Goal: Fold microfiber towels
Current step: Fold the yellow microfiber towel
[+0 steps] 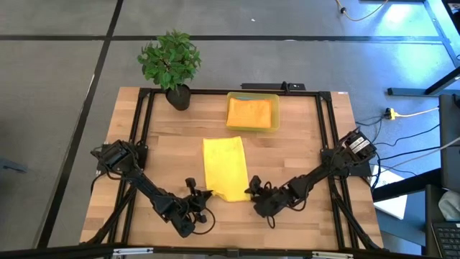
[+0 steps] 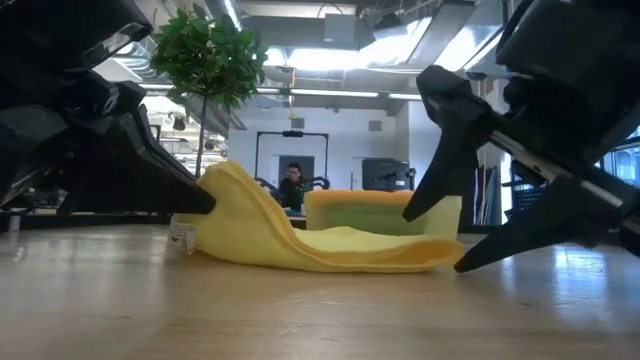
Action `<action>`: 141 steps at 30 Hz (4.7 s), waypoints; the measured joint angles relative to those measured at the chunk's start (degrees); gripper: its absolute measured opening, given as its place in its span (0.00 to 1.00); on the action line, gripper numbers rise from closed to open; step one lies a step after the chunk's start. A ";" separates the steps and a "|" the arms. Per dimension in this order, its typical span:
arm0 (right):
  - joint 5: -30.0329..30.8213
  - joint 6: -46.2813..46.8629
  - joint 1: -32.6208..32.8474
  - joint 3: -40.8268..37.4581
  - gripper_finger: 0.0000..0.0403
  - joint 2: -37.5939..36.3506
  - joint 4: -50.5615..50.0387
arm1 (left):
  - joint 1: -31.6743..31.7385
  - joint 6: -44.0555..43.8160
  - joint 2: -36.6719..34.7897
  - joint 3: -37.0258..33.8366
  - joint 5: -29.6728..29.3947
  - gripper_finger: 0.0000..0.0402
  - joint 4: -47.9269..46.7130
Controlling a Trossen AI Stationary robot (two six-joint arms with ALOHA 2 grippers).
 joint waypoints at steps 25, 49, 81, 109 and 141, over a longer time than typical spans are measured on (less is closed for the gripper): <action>-0.65 0.07 -0.20 0.00 0.22 0.02 0.51 | -0.02 -0.03 0.00 0.00 -0.03 0.00 0.00; -4.09 15.68 7.88 4.85 0.01 -0.07 1.57 | -5.80 2.70 -3.89 0.03 18.55 0.00 4.67; -7.16 17.45 -1.77 -5.48 0.00 -3.96 25.80 | -9.23 -1.62 -10.54 -0.06 5.49 0.00 -10.03; -4.57 27.57 -17.54 -14.69 0.00 -3.87 41.27 | -0.02 -12.57 -18.40 -23.70 -2.17 0.00 12.05; -9.43 32.96 -26.97 -14.64 0.03 -3.85 33.72 | 11.48 -12.26 -18.18 -25.99 11.05 0.00 12.90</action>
